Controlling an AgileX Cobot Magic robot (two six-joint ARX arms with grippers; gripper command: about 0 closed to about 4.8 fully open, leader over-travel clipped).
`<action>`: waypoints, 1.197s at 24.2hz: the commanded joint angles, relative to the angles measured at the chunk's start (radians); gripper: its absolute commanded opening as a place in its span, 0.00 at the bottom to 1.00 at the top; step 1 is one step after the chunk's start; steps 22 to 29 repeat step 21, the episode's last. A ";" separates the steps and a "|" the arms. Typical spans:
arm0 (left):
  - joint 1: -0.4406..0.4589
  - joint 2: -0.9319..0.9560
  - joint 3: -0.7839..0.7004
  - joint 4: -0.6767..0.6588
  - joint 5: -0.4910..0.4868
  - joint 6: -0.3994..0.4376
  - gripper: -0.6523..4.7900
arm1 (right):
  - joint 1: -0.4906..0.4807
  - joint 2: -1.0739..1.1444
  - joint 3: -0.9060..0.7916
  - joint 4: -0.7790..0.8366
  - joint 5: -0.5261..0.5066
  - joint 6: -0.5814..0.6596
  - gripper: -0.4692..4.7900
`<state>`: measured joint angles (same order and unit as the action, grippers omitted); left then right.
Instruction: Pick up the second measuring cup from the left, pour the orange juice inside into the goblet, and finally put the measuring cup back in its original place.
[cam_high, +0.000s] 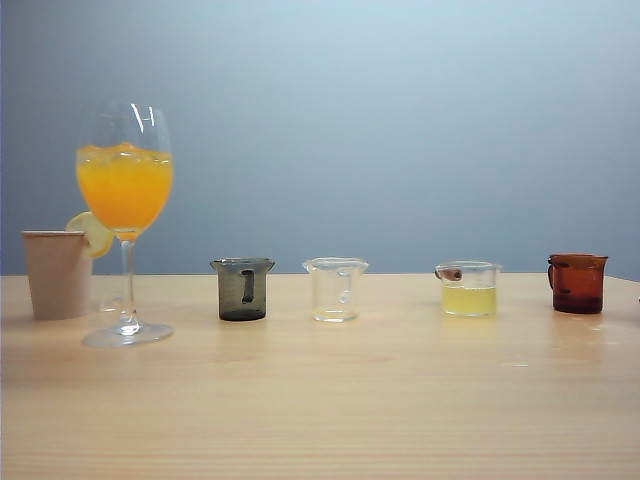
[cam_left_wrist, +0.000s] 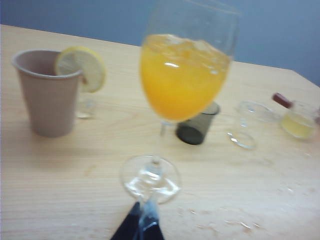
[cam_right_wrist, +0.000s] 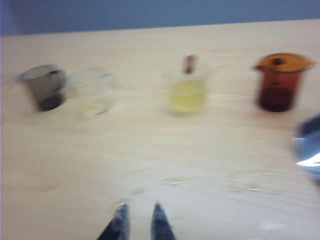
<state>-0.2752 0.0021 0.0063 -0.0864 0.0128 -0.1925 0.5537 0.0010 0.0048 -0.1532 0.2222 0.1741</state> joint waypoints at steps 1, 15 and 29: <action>0.074 0.000 0.003 0.013 0.011 0.001 0.12 | -0.101 0.000 -0.004 0.016 0.004 0.002 0.21; 0.341 0.000 0.003 0.013 0.010 0.001 0.12 | -0.589 0.000 -0.003 0.016 0.007 0.002 0.21; 0.341 0.000 0.003 0.013 0.010 0.001 0.12 | -0.613 0.000 -0.003 0.016 -0.096 0.001 0.21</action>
